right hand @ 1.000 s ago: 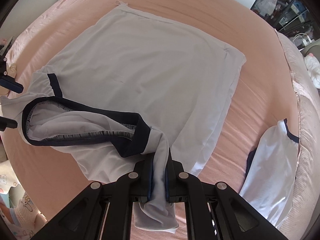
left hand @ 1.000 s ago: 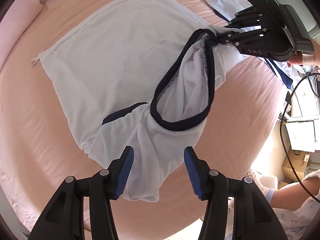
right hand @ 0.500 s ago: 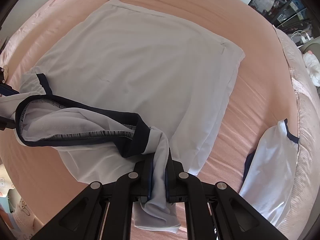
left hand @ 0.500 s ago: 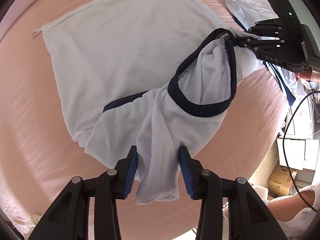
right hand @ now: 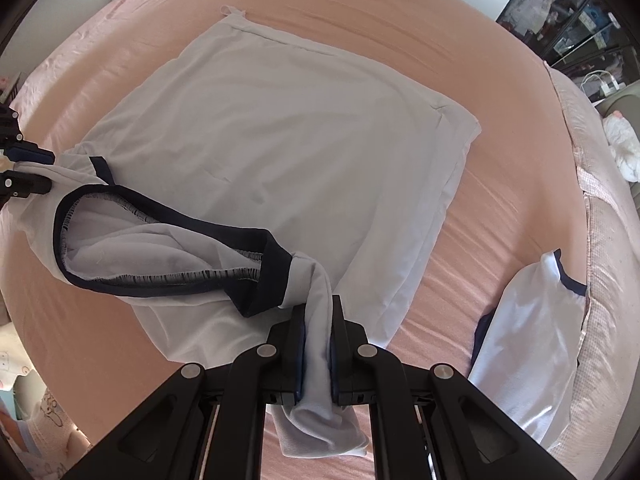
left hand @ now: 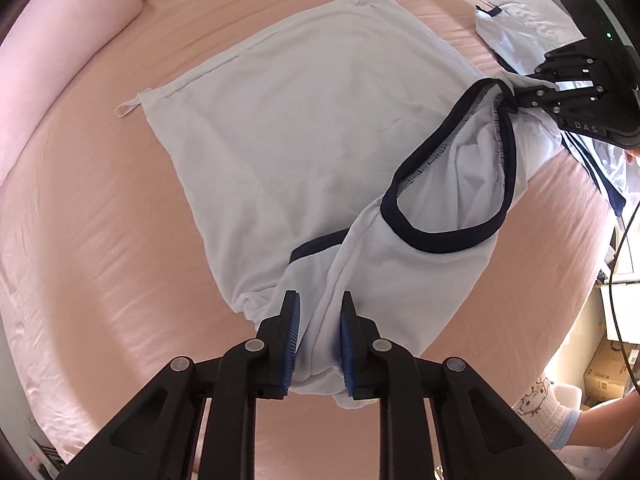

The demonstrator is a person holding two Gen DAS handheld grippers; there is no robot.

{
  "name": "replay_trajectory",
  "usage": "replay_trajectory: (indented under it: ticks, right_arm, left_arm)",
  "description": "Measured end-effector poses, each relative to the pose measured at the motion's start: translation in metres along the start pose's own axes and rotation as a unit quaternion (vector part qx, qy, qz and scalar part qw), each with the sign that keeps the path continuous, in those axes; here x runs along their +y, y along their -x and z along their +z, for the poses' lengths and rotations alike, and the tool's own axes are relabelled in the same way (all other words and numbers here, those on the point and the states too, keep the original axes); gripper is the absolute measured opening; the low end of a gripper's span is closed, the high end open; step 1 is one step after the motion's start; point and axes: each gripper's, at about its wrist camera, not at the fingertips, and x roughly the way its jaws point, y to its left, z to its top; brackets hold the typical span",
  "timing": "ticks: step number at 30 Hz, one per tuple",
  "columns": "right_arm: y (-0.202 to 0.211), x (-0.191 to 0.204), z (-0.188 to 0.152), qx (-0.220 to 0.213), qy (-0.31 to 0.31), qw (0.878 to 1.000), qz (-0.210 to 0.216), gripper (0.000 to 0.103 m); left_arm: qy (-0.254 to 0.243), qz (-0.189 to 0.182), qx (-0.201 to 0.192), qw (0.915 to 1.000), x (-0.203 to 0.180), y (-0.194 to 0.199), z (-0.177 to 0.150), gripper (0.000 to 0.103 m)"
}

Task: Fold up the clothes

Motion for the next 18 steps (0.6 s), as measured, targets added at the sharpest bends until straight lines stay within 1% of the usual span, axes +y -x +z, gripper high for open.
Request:
replay_trajectory:
  ticks: [3, 4, 6, 8, 9, 11, 12, 13, 14, 16, 18]
  right_arm:
    - [0.002, -0.006, 0.001, -0.003, -0.004, 1.0, -0.007, 0.007]
    - [0.002, -0.007, 0.002, -0.002, -0.006, 1.0, -0.007, 0.007]
    - [-0.002, -0.01, 0.003, 0.005, -0.011, 1.0, -0.003, 0.007]
    - [-0.006, -0.01, 0.003, 0.009, -0.013, 1.0, -0.005, 0.007]
    - [-0.008, -0.009, 0.003, 0.011, -0.014, 1.0, -0.007, 0.007]
    - [-0.012, -0.009, 0.004, 0.014, -0.016, 1.0, -0.007, 0.007]
    - [-0.014, -0.009, 0.004, 0.016, -0.02, 1.0, -0.002, 0.007]
    - [-0.017, -0.011, 0.005, 0.02, -0.027, 0.999, 0.004, 0.007]
    - [-0.02, -0.012, 0.005, 0.022, -0.032, 0.999, 0.006, 0.007]
    - [-0.026, -0.013, 0.006, 0.026, -0.031, 0.999, -0.003, 0.007]
    - [-0.031, -0.013, 0.007, 0.032, -0.026, 0.999, -0.014, 0.007]
  left_arm:
    - [-0.011, 0.05, 0.003, 0.9987, -0.037, -0.012, -0.021, 0.016]
    - [-0.014, 0.063, 0.005, 0.9979, -0.05, -0.002, -0.037, 0.016]
    - [-0.032, 0.106, -0.002, 0.9939, -0.048, -0.001, -0.039, 0.016]
    - [-0.052, 0.153, -0.008, 0.9868, -0.049, 0.006, -0.043, 0.016]
    - [-0.053, 0.158, -0.007, 0.9861, -0.052, 0.008, -0.043, 0.015]
    - [-0.052, 0.162, -0.003, 0.9854, -0.059, 0.01, -0.042, 0.015]
    - [-0.041, 0.151, 0.001, 0.9877, -0.057, 0.01, -0.041, 0.015]
    - [-0.027, 0.137, 0.004, 0.9901, -0.055, 0.01, -0.04, 0.016]
    - [-0.012, 0.125, 0.005, 0.9921, -0.038, 0.021, -0.053, 0.016]
    - [0.021, 0.099, -0.003, 0.9948, -0.015, 0.028, -0.048, 0.016]
    - [0.065, 0.056, -0.002, 0.9963, 0.002, 0.035, -0.049, 0.016]
